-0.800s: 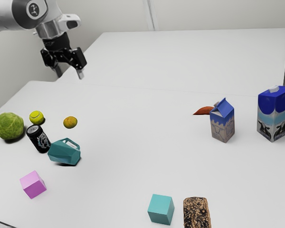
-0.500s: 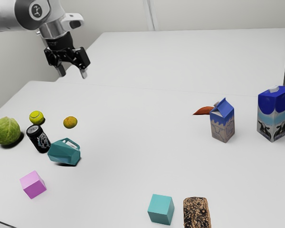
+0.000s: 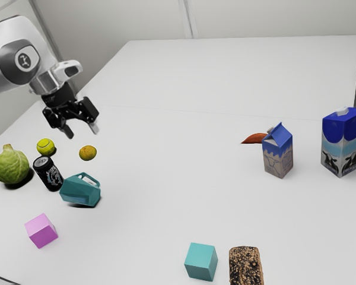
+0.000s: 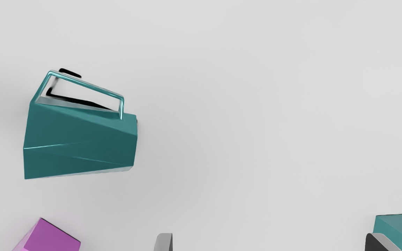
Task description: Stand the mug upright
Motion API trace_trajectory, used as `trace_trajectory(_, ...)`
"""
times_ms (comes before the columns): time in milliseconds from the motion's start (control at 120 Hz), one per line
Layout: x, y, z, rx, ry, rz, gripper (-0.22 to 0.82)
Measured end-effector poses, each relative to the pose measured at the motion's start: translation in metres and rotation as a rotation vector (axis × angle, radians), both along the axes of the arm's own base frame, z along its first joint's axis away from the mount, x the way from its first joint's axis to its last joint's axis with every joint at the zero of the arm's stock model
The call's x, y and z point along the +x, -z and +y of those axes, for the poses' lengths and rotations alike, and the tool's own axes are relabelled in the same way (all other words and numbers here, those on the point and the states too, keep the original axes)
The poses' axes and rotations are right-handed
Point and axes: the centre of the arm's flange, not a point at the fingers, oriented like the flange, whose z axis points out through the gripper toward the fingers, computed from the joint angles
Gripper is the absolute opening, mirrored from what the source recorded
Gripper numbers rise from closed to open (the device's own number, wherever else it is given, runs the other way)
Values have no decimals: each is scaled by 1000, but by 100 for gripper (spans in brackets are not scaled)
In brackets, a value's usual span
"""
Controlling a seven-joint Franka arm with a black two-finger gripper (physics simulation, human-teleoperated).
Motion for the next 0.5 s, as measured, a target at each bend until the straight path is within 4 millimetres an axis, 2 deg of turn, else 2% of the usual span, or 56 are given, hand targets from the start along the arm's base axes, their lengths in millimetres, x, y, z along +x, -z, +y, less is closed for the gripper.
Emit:
trace_trajectory(142,-14,43,24,-46,-29,-18,60)
trace_trajectory(350,-38,87,64,-61,-40,-56,60)
trace_trajectory(500,-40,123,99,-64,-42,-56,60)
